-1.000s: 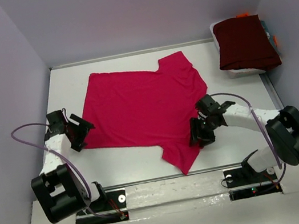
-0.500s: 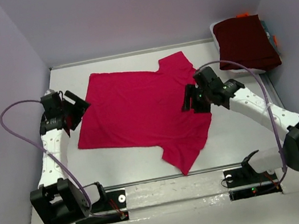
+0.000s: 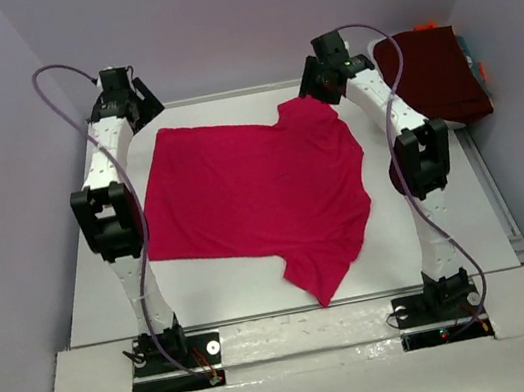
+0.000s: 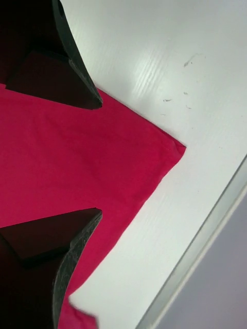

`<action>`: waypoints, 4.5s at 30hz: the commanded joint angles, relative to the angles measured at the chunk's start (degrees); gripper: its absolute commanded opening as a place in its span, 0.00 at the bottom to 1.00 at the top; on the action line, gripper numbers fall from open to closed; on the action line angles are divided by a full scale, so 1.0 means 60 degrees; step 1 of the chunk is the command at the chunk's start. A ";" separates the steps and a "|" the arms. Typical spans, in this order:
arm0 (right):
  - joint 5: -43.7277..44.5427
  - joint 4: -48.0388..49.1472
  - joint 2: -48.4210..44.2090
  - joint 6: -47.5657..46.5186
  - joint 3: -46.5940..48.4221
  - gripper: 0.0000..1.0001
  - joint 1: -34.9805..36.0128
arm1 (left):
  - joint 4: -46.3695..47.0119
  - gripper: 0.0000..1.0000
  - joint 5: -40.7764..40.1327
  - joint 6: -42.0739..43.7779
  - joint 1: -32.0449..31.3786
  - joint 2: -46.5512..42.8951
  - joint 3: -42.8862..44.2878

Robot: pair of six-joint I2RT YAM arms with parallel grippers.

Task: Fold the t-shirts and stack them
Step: Grap the side of the flattened tshirt furthest away from the robot with both arms

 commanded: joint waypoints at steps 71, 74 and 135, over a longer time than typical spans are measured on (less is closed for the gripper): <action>-0.1344 0.0410 0.0373 -0.1269 -0.0760 0.66 -0.1641 | 0.0426 0.93 -0.2336 0.1364 -0.1085 0.1749 0.1112; -0.1402 -0.0498 0.0651 -0.1533 0.0368 0.66 -0.1641 | 0.0163 0.93 -0.2278 0.0737 -0.1085 0.1588 0.1420; -0.3906 -0.0895 -0.3772 -0.0244 -0.9457 0.62 0.0512 | -0.1244 0.92 -0.1238 -0.0087 -0.2111 -0.1342 -0.6444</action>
